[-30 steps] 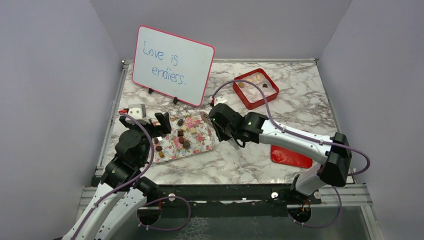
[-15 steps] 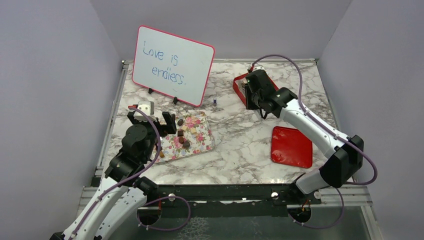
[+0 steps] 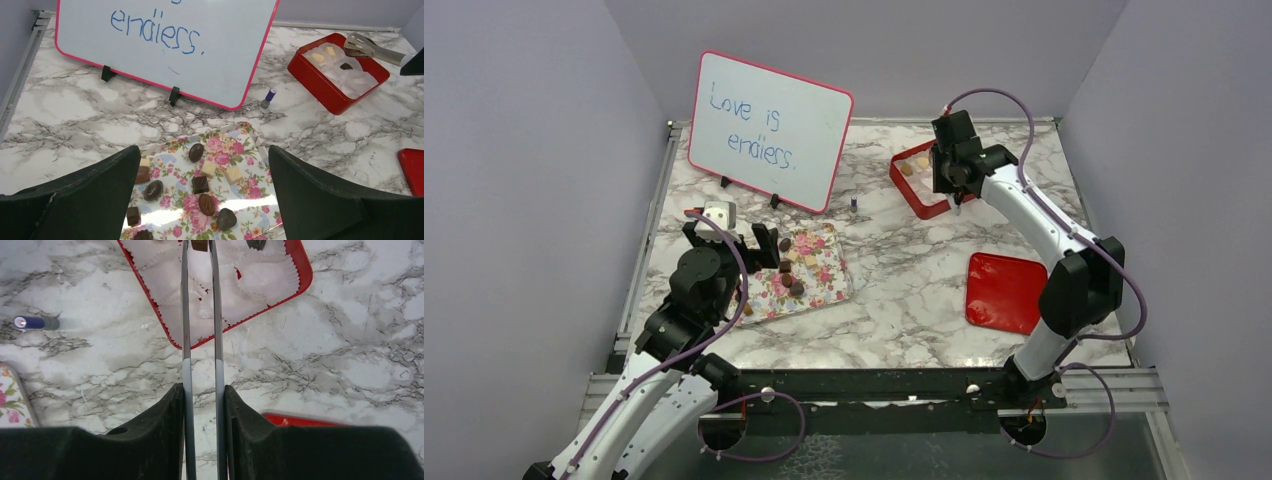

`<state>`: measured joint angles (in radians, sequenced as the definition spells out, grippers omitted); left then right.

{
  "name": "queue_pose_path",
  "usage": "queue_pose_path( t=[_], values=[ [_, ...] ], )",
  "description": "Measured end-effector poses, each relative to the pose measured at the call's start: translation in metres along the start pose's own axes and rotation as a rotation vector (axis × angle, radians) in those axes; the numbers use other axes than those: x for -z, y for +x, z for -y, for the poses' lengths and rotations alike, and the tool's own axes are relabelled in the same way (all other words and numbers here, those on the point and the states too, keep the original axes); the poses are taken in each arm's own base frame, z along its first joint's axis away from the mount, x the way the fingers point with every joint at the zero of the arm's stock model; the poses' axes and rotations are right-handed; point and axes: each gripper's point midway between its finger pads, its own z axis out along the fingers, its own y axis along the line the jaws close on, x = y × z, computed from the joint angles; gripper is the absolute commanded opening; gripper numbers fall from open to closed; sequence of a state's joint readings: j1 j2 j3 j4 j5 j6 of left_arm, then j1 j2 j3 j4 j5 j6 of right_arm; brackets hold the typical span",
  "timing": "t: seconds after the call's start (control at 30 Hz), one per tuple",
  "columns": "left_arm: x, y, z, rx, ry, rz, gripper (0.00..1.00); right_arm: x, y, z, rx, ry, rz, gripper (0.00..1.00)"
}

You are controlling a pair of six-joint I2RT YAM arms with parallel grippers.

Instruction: Pack the chocolate

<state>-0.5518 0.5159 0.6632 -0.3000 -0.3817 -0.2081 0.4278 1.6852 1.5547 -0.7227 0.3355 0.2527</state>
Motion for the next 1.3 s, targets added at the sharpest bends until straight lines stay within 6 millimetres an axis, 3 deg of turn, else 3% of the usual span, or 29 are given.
queue_pose_path(
  t=[0.43, 1.3],
  values=[
    [0.000, -0.001, 0.002, 0.002, 0.009, 0.005, 0.99, -0.030, 0.021, 0.009, 0.002, 0.031, -0.092, 0.25],
    [-0.001, -0.001, 0.002, -0.001, 0.009, 0.004, 0.99, -0.042, 0.030, 0.011, -0.002, 0.034, -0.129, 0.38]
  ],
)
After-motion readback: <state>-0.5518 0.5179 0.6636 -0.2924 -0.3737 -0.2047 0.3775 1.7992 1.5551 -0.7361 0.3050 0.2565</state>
